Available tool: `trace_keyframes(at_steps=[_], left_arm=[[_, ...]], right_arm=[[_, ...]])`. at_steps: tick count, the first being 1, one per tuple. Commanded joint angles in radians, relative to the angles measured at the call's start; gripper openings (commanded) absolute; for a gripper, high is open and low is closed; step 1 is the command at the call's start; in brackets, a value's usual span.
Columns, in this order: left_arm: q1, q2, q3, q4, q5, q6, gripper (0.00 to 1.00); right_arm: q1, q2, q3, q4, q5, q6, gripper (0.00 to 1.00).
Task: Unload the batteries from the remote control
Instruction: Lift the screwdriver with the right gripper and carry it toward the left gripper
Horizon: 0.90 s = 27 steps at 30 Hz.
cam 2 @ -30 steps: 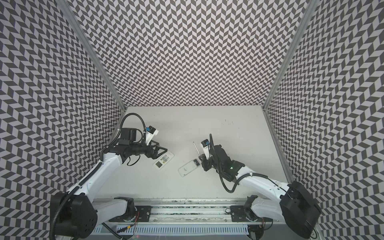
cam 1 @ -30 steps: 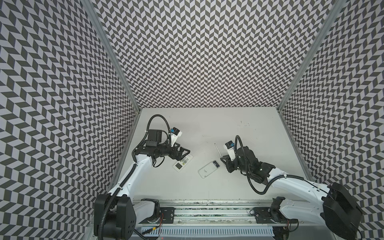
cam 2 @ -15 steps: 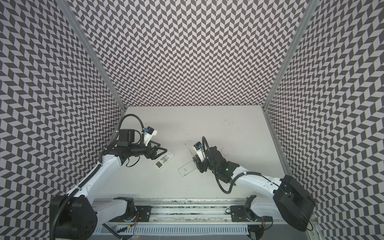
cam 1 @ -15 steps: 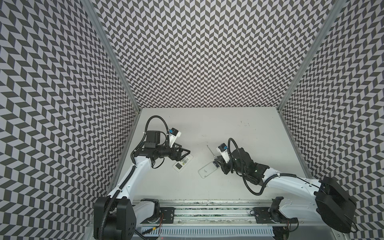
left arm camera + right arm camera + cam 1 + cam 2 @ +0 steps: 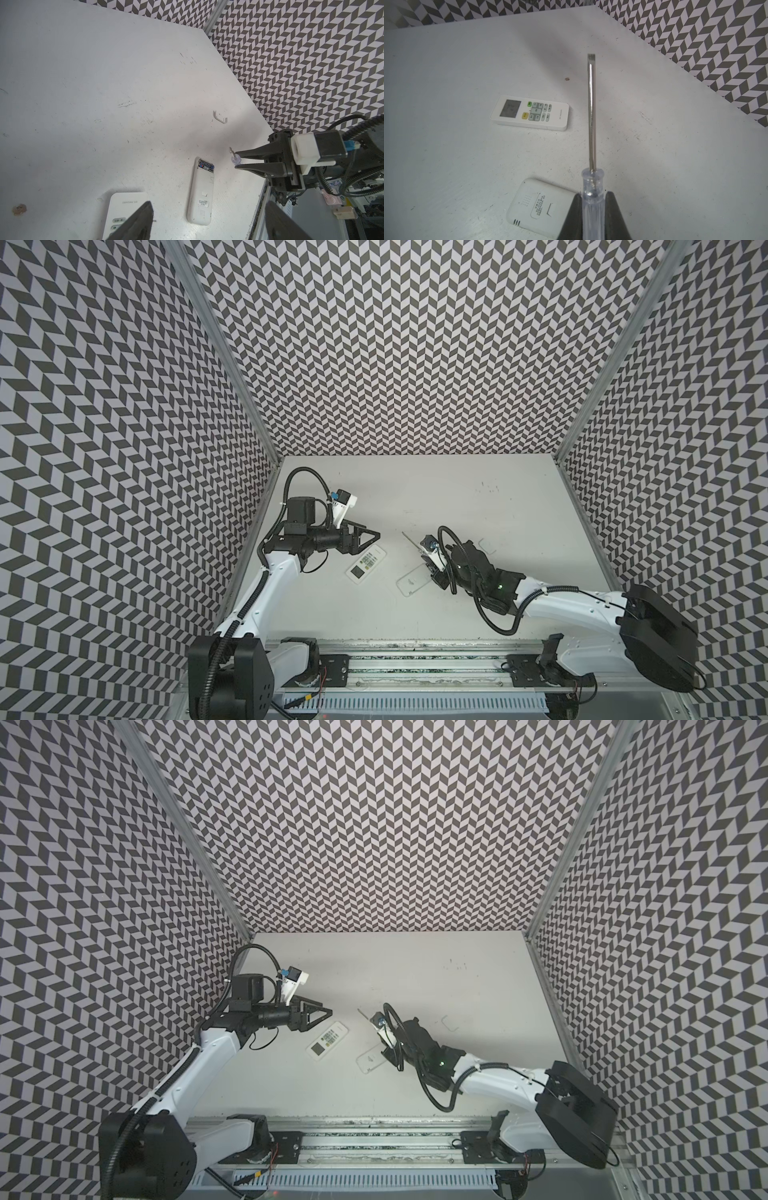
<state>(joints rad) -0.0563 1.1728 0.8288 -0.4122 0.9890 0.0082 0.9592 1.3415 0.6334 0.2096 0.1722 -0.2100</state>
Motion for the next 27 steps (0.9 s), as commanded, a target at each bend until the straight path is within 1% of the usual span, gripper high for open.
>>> trace_keyframes(at_steps=[1,3,6,8,9,12,15,18,21,23,27], left_arm=[[0.006,-0.002,0.016,0.027,0.025,-0.023,0.84],[0.004,-0.001,0.005,0.047,0.021,-0.037,0.83],[0.006,-0.003,0.001,0.065,0.056,-0.082,0.81],[0.014,-0.007,-0.011,0.080,0.107,-0.116,0.79],[0.016,-0.008,-0.023,0.093,0.112,-0.139,0.77],[0.016,-0.020,-0.071,0.151,0.083,-0.211,0.71],[0.016,-0.023,-0.081,0.158,0.097,-0.224,0.68],[0.016,-0.023,-0.090,0.170,0.118,-0.229,0.67],[0.003,-0.034,-0.126,0.225,0.127,-0.259,0.64],[-0.002,-0.030,-0.130,0.227,0.135,-0.267,0.63],[-0.011,-0.030,-0.159,0.261,0.116,-0.296,0.62]], right_arm=[[0.047,0.025,0.057,0.042,0.061,-0.100,0.03],[0.070,0.033,0.054,0.061,0.072,-0.152,0.03],[0.076,0.055,0.061,0.090,0.058,-0.167,0.02],[0.092,0.070,0.090,0.065,0.094,-0.178,0.02],[0.102,0.078,0.100,0.060,0.114,-0.194,0.01],[0.112,0.099,0.105,0.082,0.141,-0.227,0.00],[0.115,0.129,0.136,0.060,0.150,-0.227,0.00],[0.126,0.138,0.147,0.051,0.164,-0.249,0.00],[0.127,0.143,0.140,0.077,0.154,-0.258,0.01],[0.128,0.151,0.162,0.050,0.141,-0.252,0.00],[0.137,0.142,0.156,0.063,0.142,-0.259,0.01]])
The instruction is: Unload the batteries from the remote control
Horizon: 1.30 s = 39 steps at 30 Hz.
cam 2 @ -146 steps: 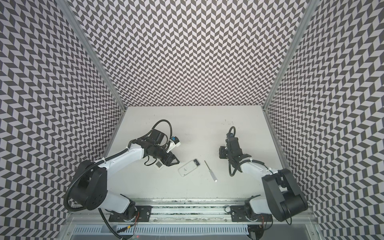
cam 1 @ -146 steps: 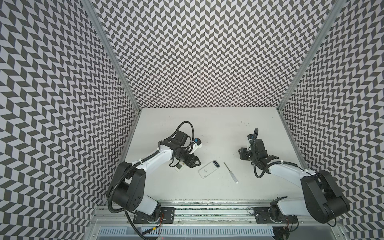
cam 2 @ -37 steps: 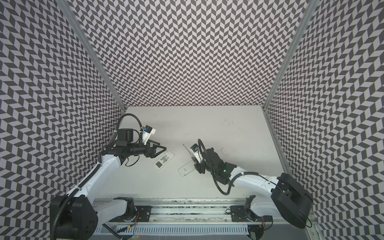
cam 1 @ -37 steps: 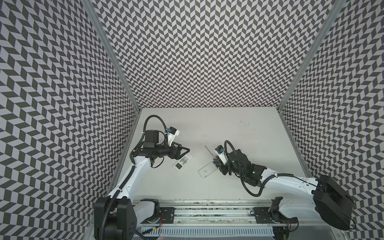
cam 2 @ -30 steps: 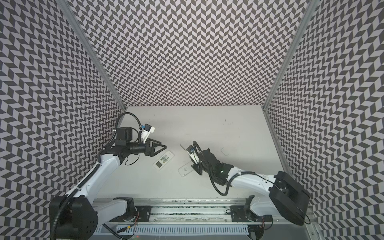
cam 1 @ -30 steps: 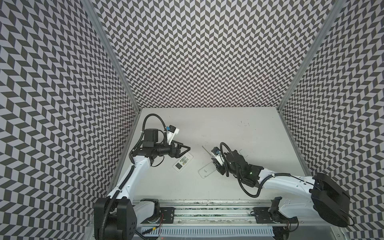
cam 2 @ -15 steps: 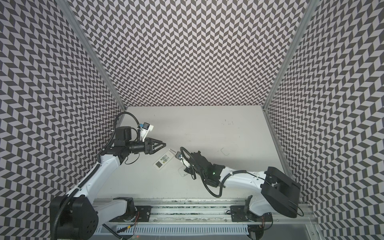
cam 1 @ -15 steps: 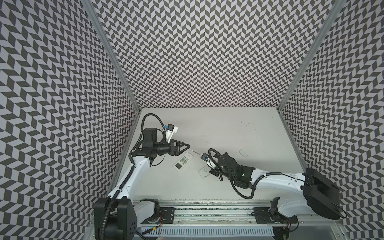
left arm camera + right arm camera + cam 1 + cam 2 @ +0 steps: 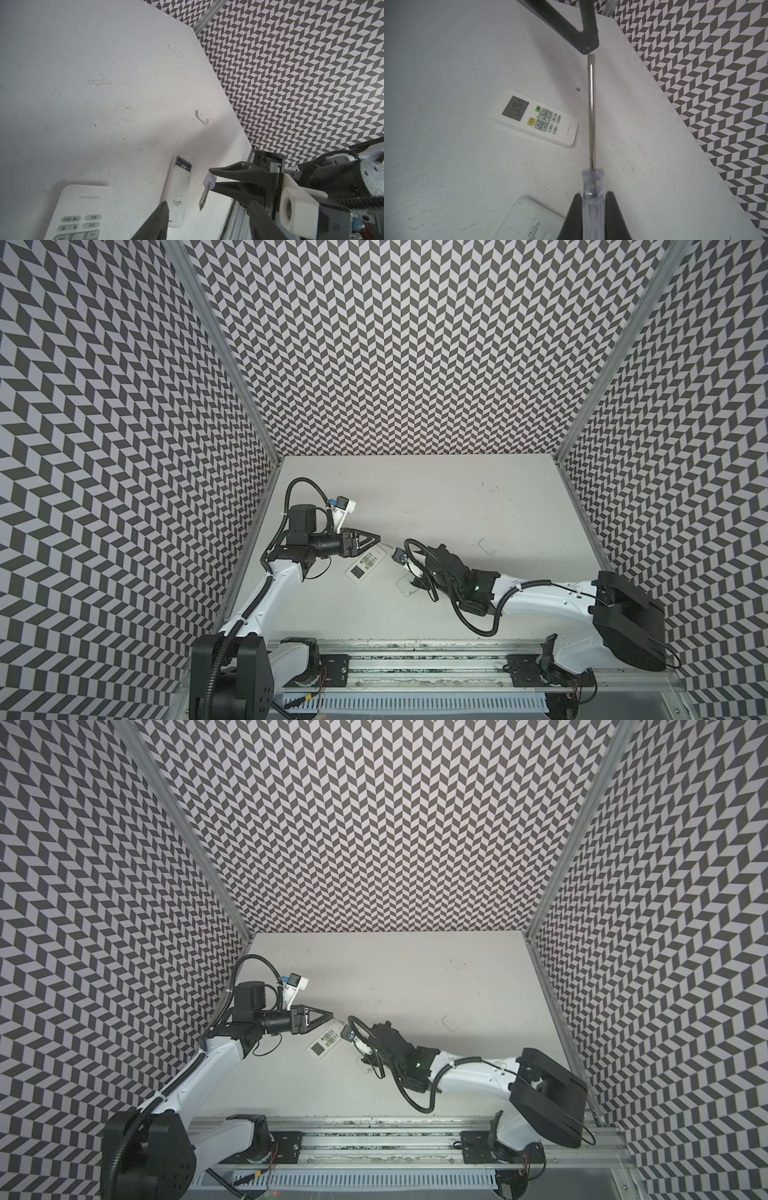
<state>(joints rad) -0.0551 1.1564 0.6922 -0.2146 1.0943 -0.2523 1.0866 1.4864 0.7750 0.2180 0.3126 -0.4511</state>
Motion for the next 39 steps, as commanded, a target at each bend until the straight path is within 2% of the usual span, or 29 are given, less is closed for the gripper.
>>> trace_keyframes(at_steps=[1,6,10,16,22,26,29,34,37,39], left_arm=[[-0.018,-0.017,-0.027,0.075,0.010,-0.038,0.62],[-0.052,-0.012,-0.026,0.083,0.029,-0.045,0.58],[-0.075,-0.017,-0.055,0.117,0.009,-0.059,0.57],[-0.087,-0.022,-0.066,0.130,0.004,-0.063,0.47],[-0.088,-0.038,-0.076,0.132,-0.006,-0.070,0.31],[-0.089,-0.043,-0.086,0.146,-0.011,-0.078,0.22],[-0.077,-0.048,-0.084,0.138,-0.013,-0.075,0.15],[-0.075,-0.050,-0.090,0.149,-0.022,-0.078,0.00],[-0.065,-0.048,-0.079,0.135,-0.023,-0.070,0.00],[-0.064,-0.051,-0.085,0.145,-0.028,-0.073,0.00]], right_arm=[[0.010,-0.002,0.011,0.067,-0.002,-0.020,0.00],[0.018,0.025,0.055,0.026,-0.001,-0.008,0.01],[0.020,0.032,0.043,0.073,-0.010,-0.018,0.01],[0.035,0.048,0.063,0.060,-0.009,-0.015,0.00],[0.037,0.062,0.099,0.042,0.020,-0.001,0.00],[0.036,0.059,0.074,0.094,0.038,-0.017,0.00],[0.038,0.065,0.105,0.044,0.045,-0.007,0.00],[0.038,0.051,0.073,0.097,0.045,-0.014,0.00],[0.038,0.051,0.102,0.051,0.049,0.003,0.00],[0.039,0.033,0.073,0.093,0.045,0.006,0.04]])
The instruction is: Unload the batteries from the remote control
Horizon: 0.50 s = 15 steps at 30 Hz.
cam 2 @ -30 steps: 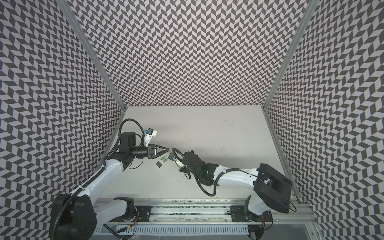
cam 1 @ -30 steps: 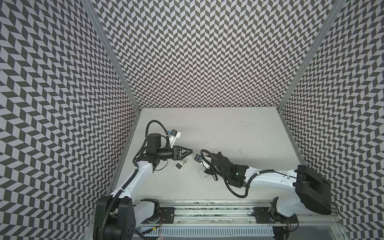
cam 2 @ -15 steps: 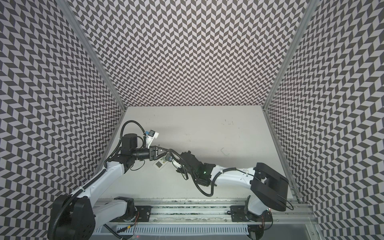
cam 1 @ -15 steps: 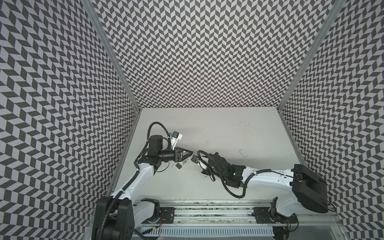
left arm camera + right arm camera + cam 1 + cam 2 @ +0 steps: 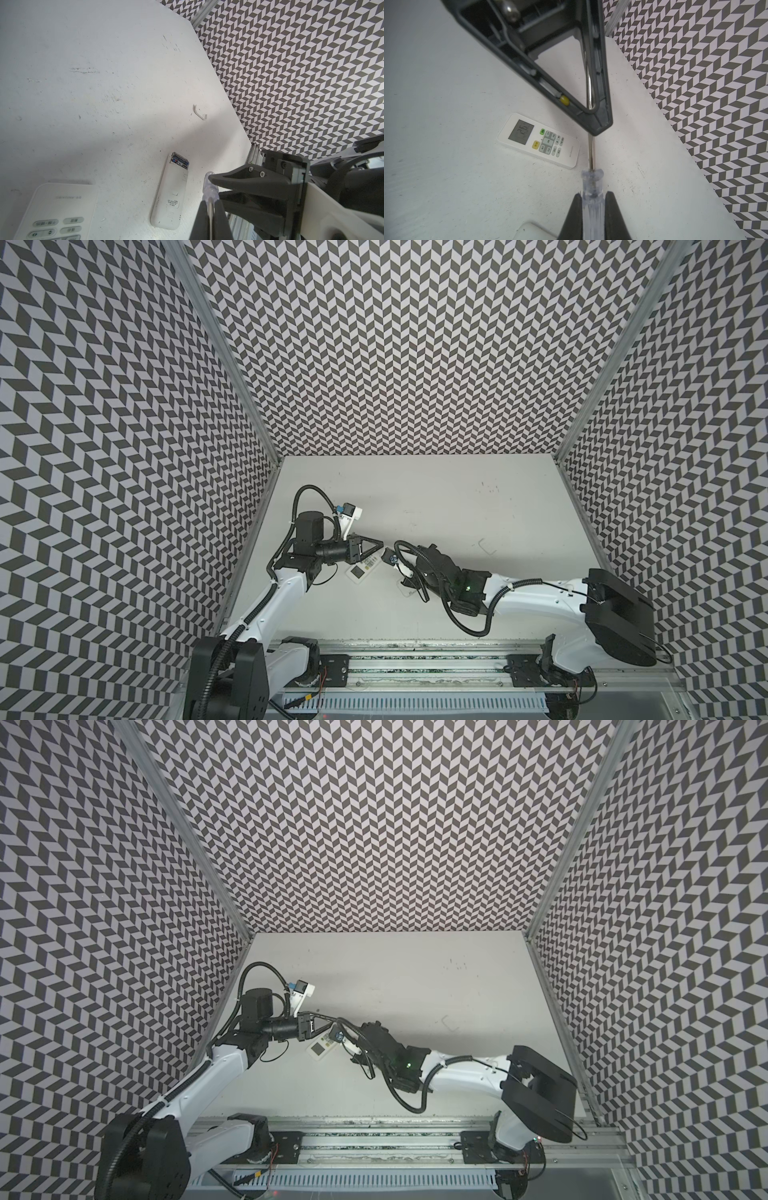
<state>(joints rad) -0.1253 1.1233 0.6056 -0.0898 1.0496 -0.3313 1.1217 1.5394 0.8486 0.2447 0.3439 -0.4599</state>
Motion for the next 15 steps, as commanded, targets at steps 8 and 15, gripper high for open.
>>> trace_keyframes(at_steps=[8,15], left_arm=[[0.064,-0.048,0.010,0.013,0.025,0.012,0.00],[0.111,-0.069,0.044,0.016,0.074,-0.005,0.00]], right_arm=[[-0.002,-0.071,-0.042,0.125,0.007,0.140,0.43],[-0.068,-0.137,-0.081,0.184,-0.097,0.374,0.66]])
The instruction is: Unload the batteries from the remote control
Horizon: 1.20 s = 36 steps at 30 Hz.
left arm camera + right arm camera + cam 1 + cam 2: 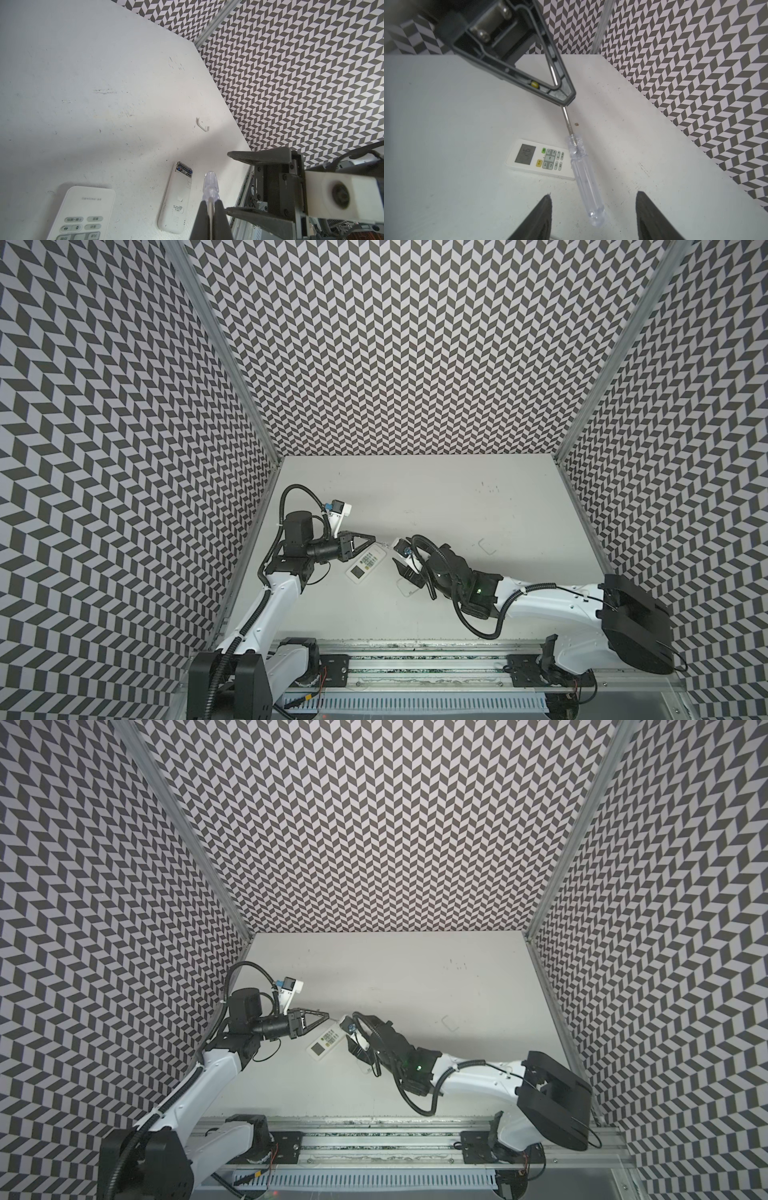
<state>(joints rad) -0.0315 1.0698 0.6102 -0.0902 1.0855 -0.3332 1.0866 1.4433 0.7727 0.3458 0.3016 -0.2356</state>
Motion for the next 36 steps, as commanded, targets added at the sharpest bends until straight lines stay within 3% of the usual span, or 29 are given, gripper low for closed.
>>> trace_keyframes(at_steps=[1,9,16,19,21,25,31,36], left_arm=[[0.018,-0.021,0.042,0.022,0.039,0.001,0.00],[0.050,-0.024,0.059,0.059,0.127,-0.027,0.00],[0.067,-0.027,0.071,0.079,0.160,-0.056,0.00],[0.066,-0.036,0.058,0.098,0.156,-0.056,0.00],[0.075,-0.030,0.061,0.091,0.155,-0.056,0.00],[0.080,-0.032,0.056,0.133,0.173,-0.114,0.00],[0.078,-0.031,0.047,0.165,0.246,-0.134,0.00],[0.061,-0.033,0.039,0.169,0.258,-0.132,0.00]], right_arm=[[-0.056,-0.048,-0.008,0.091,-0.093,0.203,0.67],[-0.279,-0.043,-0.013,0.267,-0.546,0.690,0.76],[-0.317,0.029,-0.042,0.504,-0.732,0.923,0.82],[-0.318,0.070,-0.096,0.697,-0.769,1.014,0.97],[-0.318,0.102,-0.121,0.811,-0.787,1.088,0.98],[-0.312,0.185,-0.161,1.061,-0.832,1.202,0.95],[-0.305,0.375,-0.158,1.450,-0.864,1.440,0.80],[-0.271,0.458,-0.113,1.538,-0.877,1.479,0.73]])
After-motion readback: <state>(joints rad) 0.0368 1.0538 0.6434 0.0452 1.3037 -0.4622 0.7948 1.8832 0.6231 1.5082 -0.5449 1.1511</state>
